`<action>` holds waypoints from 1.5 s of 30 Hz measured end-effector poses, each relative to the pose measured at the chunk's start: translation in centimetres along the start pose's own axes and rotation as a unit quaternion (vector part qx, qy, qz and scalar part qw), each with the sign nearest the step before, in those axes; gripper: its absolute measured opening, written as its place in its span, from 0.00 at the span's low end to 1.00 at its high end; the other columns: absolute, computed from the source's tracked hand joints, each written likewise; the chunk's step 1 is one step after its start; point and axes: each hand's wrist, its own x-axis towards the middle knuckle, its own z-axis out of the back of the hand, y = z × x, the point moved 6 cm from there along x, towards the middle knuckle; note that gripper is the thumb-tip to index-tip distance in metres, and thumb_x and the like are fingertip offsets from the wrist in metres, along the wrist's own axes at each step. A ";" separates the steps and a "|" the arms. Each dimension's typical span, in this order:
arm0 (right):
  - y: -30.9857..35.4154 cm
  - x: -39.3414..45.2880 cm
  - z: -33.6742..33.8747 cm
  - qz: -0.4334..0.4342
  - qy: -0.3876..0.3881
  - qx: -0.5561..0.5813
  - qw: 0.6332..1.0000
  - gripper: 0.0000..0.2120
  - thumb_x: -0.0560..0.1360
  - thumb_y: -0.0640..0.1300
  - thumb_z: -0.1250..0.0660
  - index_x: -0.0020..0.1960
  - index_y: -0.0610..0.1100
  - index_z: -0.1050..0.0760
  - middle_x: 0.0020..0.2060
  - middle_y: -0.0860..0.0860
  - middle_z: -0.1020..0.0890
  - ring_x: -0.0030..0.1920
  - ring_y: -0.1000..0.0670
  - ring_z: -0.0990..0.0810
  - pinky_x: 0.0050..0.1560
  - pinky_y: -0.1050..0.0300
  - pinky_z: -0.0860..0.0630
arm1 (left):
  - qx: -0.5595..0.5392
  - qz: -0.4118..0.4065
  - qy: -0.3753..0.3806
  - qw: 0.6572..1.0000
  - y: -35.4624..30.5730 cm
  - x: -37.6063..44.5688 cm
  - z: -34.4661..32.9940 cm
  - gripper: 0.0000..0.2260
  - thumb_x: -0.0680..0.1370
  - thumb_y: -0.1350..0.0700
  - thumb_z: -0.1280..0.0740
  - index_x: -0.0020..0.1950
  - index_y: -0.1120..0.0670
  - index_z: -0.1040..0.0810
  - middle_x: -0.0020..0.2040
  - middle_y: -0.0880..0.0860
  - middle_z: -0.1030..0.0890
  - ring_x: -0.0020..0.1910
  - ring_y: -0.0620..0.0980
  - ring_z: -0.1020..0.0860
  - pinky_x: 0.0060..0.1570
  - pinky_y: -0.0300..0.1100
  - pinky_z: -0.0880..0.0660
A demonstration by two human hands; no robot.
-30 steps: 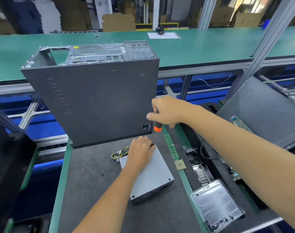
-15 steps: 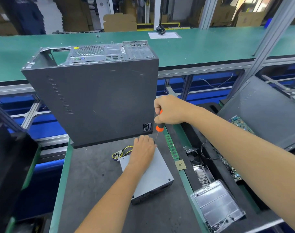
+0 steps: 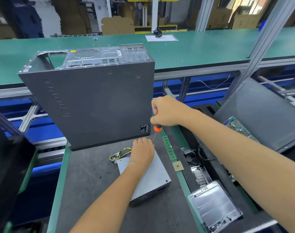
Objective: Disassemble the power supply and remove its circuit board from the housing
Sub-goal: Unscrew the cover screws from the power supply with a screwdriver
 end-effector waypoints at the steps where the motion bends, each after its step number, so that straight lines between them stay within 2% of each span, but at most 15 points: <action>1: -0.1 0.0 0.1 -0.002 -0.002 -0.001 1.000 0.08 0.71 0.42 0.33 0.45 0.39 0.28 0.40 0.42 0.17 0.33 0.47 0.27 0.29 0.59 0.34 | 0.007 -0.016 -0.001 1.000 0.0 0.1 0.0 0.15 0.84 0.55 0.53 0.58 0.60 0.30 0.53 0.57 0.24 0.52 0.57 0.25 0.45 0.46 0.35; 7: -0.5 -0.2 0.6 -0.015 -0.010 -0.017 1.000 0.07 0.70 0.42 0.33 0.42 0.40 0.30 0.33 0.45 0.23 0.32 0.47 0.30 0.29 0.59 0.36 | -0.022 -0.068 0.005 0.997 -0.2 0.6 0.5 0.10 0.83 0.58 0.46 0.55 0.59 0.26 0.51 0.56 0.22 0.50 0.56 0.23 0.42 0.45 0.36; 9: -0.6 -0.2 0.8 -0.021 -0.016 -0.029 0.999 0.07 0.69 0.42 0.33 0.42 0.40 0.30 0.33 0.44 0.23 0.31 0.47 0.32 0.29 0.58 0.36 | -0.092 -0.047 -0.001 0.995 0.5 0.5 1.1 0.10 0.83 0.55 0.45 0.55 0.59 0.27 0.52 0.56 0.24 0.52 0.55 0.24 0.45 0.44 0.33; 11: -0.5 -0.1 1.1 -0.023 -0.026 -0.039 0.999 0.08 0.69 0.43 0.33 0.42 0.39 0.29 0.36 0.43 0.21 0.33 0.46 0.31 0.30 0.58 0.35 | -0.248 0.015 -0.017 0.969 2.8 -0.1 1.7 0.09 0.81 0.54 0.41 0.51 0.59 0.26 0.50 0.55 0.25 0.50 0.55 0.25 0.45 0.44 0.32; 13: 0.2 0.1 1.8 -0.012 -0.056 -0.049 0.997 0.09 0.68 0.44 0.33 0.41 0.38 0.28 0.38 0.42 0.21 0.34 0.46 0.30 0.31 0.57 0.34 | -0.403 0.084 -0.067 0.909 6.3 -1.5 2.1 0.05 0.77 0.58 0.36 0.45 0.58 0.23 0.44 0.53 0.22 0.44 0.53 0.24 0.43 0.42 0.29; 16: 2.4 0.7 2.7 0.020 -0.121 -0.021 0.992 0.10 0.67 0.46 0.33 0.39 0.38 0.26 0.38 0.42 0.20 0.38 0.44 0.26 0.33 0.55 0.30 | -0.475 0.193 -0.135 0.848 12.7 -4.5 1.3 0.04 0.74 0.62 0.33 0.42 0.54 0.19 0.37 0.48 0.19 0.36 0.44 0.23 0.37 0.29 0.30; 18: 4.5 1.1 2.1 0.045 -0.127 0.023 0.991 0.09 0.66 0.48 0.34 0.35 0.42 0.27 0.34 0.45 0.21 0.36 0.45 0.25 0.30 0.57 0.31 | -0.461 0.253 -0.106 0.844 15.8 -7.1 -0.9 0.06 0.73 0.64 0.33 0.42 0.56 0.18 0.38 0.50 0.18 0.36 0.46 0.23 0.38 0.30 0.31; 21: 7.6 1.6 -1.1 0.069 -0.082 0.094 0.990 0.09 0.66 0.49 0.32 0.35 0.43 0.26 0.32 0.50 0.23 0.33 0.48 0.28 0.30 0.58 0.33 | -0.413 0.300 -0.018 0.860 17.5 -11.3 -5.8 0.10 0.74 0.67 0.37 0.47 0.59 0.17 0.44 0.57 0.16 0.44 0.56 0.20 0.48 0.43 0.25; 25: 9.9 2.1 -5.6 0.078 -0.030 0.109 0.991 0.08 0.67 0.47 0.32 0.36 0.43 0.27 0.33 0.50 0.23 0.32 0.49 0.29 0.31 0.58 0.33 | -0.401 0.306 0.006 0.864 17.1 -14.5 -9.1 0.10 0.76 0.65 0.38 0.49 0.58 0.17 0.45 0.58 0.17 0.49 0.60 0.21 0.50 0.47 0.25; 31: 11.6 2.6 -8.6 0.071 0.002 0.093 0.993 0.07 0.66 0.47 0.32 0.36 0.44 0.27 0.33 0.50 0.23 0.32 0.49 0.29 0.33 0.57 0.32 | -0.438 0.270 -0.021 0.857 17.0 -14.7 -10.2 0.04 0.73 0.65 0.30 0.43 0.58 0.16 0.44 0.54 0.21 0.46 0.51 0.24 0.47 0.36 0.31; 35: 12.2 2.5 -8.8 0.076 0.011 0.068 0.995 0.07 0.67 0.46 0.32 0.36 0.44 0.28 0.33 0.50 0.23 0.31 0.50 0.29 0.31 0.59 0.34 | -0.473 0.312 0.011 0.824 17.8 -15.0 -11.9 0.07 0.73 0.65 0.30 0.47 0.56 0.16 0.46 0.51 0.21 0.40 0.46 0.25 0.47 0.33 0.30; 38: 12.5 2.1 -8.5 0.074 0.014 0.045 0.996 0.08 0.68 0.46 0.32 0.34 0.45 0.29 0.32 0.49 0.24 0.30 0.49 0.30 0.30 0.59 0.35 | -0.470 0.289 0.039 0.833 17.6 -14.7 -11.7 0.09 0.72 0.66 0.31 0.50 0.57 0.16 0.48 0.55 0.20 0.43 0.49 0.24 0.49 0.34 0.29; 41: 12.4 1.5 -7.9 0.067 0.006 0.031 0.997 0.07 0.67 0.45 0.32 0.34 0.43 0.27 0.29 0.48 0.24 0.30 0.48 0.29 0.30 0.60 0.34 | -0.475 0.261 -0.011 0.841 17.1 -14.6 -8.8 0.09 0.73 0.67 0.33 0.50 0.58 0.17 0.47 0.55 0.21 0.43 0.51 0.23 0.49 0.36 0.29; 43: 12.3 0.9 -7.3 0.065 -0.010 0.027 0.997 0.08 0.67 0.45 0.32 0.34 0.41 0.25 0.28 0.48 0.24 0.29 0.48 0.29 0.30 0.59 0.33 | -0.555 0.223 -0.050 0.800 16.1 -15.0 -6.0 0.08 0.73 0.66 0.31 0.47 0.54 0.18 0.44 0.51 0.20 0.39 0.44 0.24 0.45 0.34 0.29; 45: 12.1 -0.2 -6.9 0.067 -0.019 0.019 0.997 0.09 0.67 0.46 0.32 0.33 0.41 0.25 0.26 0.48 0.25 0.28 0.48 0.29 0.29 0.59 0.33 | -0.641 0.143 -0.021 0.754 13.0 -15.8 -3.7 0.09 0.72 0.63 0.30 0.47 0.50 0.18 0.43 0.48 0.18 0.38 0.40 0.23 0.43 0.31 0.28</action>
